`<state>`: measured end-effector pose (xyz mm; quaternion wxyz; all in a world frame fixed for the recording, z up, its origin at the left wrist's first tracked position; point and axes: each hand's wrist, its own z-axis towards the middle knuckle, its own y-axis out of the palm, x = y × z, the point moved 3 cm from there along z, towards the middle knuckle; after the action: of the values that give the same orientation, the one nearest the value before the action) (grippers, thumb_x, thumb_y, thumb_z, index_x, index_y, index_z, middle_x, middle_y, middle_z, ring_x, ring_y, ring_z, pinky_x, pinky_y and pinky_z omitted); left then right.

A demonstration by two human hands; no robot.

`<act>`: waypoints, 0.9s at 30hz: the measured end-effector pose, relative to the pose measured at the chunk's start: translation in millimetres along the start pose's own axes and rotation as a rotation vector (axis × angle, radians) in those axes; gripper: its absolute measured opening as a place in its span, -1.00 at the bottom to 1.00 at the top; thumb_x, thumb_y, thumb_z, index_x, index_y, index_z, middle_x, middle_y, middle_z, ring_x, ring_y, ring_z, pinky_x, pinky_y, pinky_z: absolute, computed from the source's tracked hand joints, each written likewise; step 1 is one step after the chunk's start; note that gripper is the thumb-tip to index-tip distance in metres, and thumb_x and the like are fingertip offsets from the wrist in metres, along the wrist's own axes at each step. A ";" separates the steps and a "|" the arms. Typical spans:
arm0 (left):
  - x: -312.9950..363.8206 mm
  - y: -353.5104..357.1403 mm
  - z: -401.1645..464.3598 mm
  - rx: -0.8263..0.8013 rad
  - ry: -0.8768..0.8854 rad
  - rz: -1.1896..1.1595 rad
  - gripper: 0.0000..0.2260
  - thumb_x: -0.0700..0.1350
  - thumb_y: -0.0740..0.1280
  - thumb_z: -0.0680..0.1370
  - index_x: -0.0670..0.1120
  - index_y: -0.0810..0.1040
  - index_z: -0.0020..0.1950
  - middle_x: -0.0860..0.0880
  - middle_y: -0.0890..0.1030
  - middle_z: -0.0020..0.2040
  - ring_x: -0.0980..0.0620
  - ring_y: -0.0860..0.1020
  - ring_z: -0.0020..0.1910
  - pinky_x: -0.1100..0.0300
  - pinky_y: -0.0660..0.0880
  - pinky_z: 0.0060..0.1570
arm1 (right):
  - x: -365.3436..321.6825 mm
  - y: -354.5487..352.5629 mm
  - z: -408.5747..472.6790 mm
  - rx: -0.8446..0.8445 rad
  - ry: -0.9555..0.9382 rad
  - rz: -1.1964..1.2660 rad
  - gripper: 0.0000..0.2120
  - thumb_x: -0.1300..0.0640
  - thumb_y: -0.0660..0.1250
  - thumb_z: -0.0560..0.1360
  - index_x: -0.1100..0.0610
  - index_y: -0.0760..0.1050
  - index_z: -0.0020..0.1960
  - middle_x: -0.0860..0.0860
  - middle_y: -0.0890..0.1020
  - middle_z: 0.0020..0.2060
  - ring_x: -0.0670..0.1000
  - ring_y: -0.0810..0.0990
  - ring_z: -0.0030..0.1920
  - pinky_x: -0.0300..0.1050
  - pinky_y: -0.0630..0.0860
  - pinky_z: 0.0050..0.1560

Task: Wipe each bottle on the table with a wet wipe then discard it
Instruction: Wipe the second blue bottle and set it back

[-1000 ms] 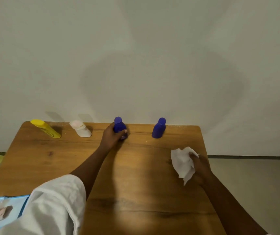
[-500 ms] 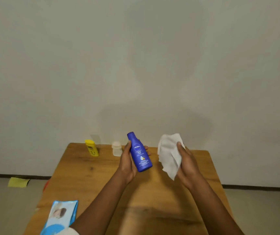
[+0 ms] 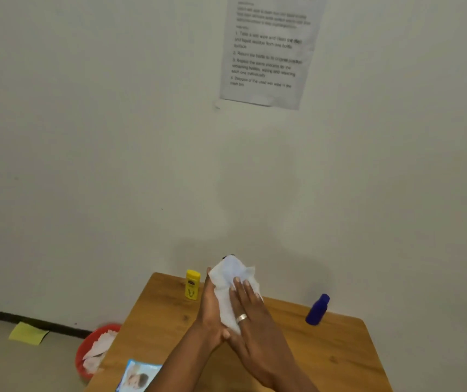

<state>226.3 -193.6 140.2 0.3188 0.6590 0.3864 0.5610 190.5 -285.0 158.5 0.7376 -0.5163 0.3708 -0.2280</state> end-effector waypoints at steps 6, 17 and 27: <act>14.2 -4.4 -21.0 -0.014 -0.204 0.172 -0.33 0.35 0.07 0.54 -0.12 0.51 0.37 -0.21 0.57 0.30 -0.19 0.53 0.30 -0.09 0.37 0.38 | -9.0 -13.8 13.6 0.090 0.186 0.110 -0.26 -0.40 -0.15 0.52 -0.13 -0.43 0.50 -0.21 -0.37 0.50 -0.23 -0.35 0.50 -0.15 -0.13 0.55; 27.1 5.8 -36.7 -0.020 -0.199 0.089 -0.25 0.37 0.12 0.49 -0.21 0.48 0.38 -0.28 0.52 0.32 -0.25 0.50 0.27 -0.11 0.38 0.33 | -21.2 -16.9 -14.6 0.080 0.156 0.189 -0.24 -0.42 -0.11 0.51 -0.19 -0.49 0.47 -0.28 -0.40 0.48 -0.30 -0.30 0.49 -0.18 -0.04 0.55; 32.4 6.0 -40.4 0.008 -0.217 -0.053 -0.45 0.14 0.10 0.58 -0.28 0.68 -0.01 -0.23 0.66 -0.06 -0.16 0.64 -0.07 -0.01 0.54 0.09 | -31.2 -10.8 -27.4 0.197 -0.015 0.055 -0.39 -0.06 0.06 0.62 -0.05 -0.16 0.57 -0.16 -0.14 0.57 -0.21 -0.16 0.55 -0.27 -0.02 0.54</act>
<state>189.7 -169.0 168.1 0.3710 0.7067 0.3692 0.4761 150.1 -282.7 173.0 0.7934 -0.4327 0.3550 -0.2392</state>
